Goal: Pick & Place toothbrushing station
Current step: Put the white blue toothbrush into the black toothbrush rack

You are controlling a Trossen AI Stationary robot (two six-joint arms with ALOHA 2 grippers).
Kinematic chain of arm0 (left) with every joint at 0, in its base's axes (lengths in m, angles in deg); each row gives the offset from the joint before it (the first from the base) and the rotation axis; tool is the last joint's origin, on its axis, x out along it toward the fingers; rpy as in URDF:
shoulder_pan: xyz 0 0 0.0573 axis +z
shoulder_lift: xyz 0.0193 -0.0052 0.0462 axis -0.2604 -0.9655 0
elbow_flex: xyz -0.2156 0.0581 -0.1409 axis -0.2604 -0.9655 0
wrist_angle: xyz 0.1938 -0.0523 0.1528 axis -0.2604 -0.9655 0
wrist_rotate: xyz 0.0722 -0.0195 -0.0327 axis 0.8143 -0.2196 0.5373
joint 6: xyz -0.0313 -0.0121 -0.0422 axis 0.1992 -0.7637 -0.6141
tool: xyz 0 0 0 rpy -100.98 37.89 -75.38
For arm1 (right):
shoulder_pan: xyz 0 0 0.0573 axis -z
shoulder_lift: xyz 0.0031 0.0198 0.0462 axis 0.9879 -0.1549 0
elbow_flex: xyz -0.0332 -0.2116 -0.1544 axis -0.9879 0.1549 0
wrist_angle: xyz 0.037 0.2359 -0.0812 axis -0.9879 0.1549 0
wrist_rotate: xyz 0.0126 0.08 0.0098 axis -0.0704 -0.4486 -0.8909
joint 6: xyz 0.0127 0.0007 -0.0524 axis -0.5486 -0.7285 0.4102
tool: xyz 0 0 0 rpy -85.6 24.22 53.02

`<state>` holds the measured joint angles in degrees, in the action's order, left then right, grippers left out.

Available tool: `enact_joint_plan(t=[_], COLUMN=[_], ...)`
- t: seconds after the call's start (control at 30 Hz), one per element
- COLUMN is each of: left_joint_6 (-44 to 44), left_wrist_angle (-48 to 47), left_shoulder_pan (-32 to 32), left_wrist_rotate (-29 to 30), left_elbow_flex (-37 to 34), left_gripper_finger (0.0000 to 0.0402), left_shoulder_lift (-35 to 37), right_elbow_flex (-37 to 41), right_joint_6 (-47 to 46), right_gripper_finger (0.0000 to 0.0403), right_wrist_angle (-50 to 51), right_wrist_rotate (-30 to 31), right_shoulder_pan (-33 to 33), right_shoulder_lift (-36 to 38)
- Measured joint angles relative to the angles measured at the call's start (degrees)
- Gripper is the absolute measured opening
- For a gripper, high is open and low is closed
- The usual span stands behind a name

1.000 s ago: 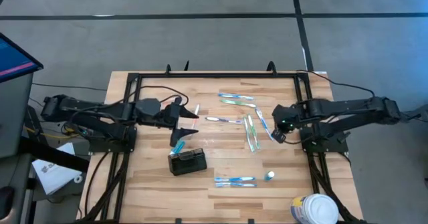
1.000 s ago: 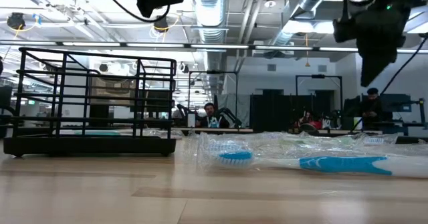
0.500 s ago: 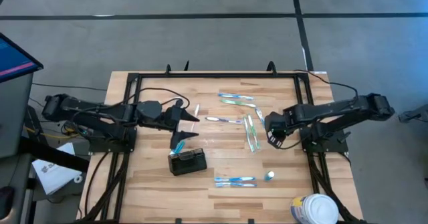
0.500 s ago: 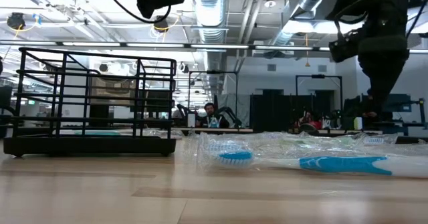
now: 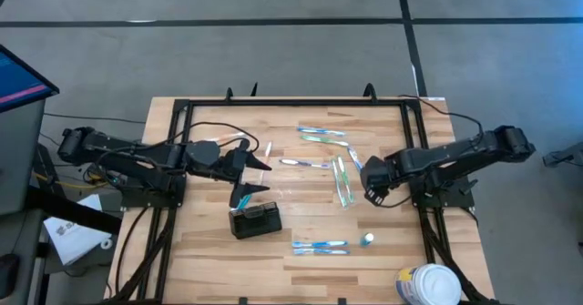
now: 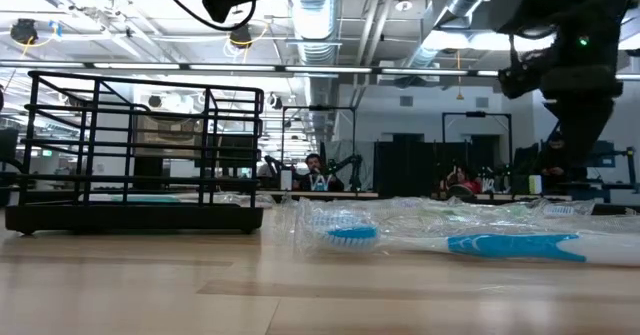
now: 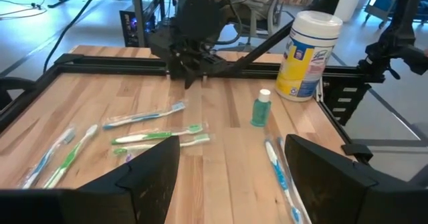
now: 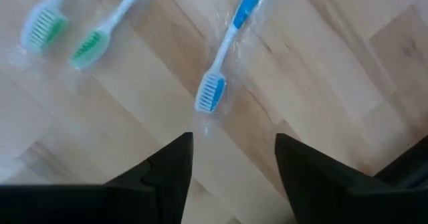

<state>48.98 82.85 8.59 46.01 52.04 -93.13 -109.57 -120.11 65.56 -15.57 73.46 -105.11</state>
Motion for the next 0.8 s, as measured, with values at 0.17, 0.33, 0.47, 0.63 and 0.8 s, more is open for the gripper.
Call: enact_joint_plan(t=[0.17, 0.33, 0.47, 0.63, 0.8], left_joint_6=[0.1, 0.1, 0.1, 0.1, 0.1], left_wrist_angle=[0.0, 0.3, 0.4, 0.3, 0.3], left_shoulder_pan=[0.0, 0.0, 0.0, 0.0, 0.0], left_wrist_rotate=[0.0, 0.0, 0.0, 0.0, 0.0], left_elbow_flex=[0.0, 0.0, 0.0, 0.0, 0.0], left_gripper_finger=[0.0264, 0.0264, 0.0264, 0.0264, 0.0264], left_shoulder_lift=[0.0, 0.0, 0.0, 0.0, 0.0], right_elbow_flex=[5.6, 6.7, 6.7, 6.9, 10.6], right_joint_6=[-2.9, -3.3, -2.9, -2.4, -2.4], right_gripper_finger=[0.0211, 0.0212, 0.0212, 0.0212, 0.0211], right_wrist_angle=[-4.5, -7.9, -9.5, -10.0, -16.1], right_wrist_rotate=[-0.4, -0.8, -0.7, 0.6, 0.5], right_shoulder_pan=[-0.5, -0.7, -0.7, -0.6, -0.6], right_shoulder_lift=[0.0, 0.0, 0.0, 0.0, 0.0])
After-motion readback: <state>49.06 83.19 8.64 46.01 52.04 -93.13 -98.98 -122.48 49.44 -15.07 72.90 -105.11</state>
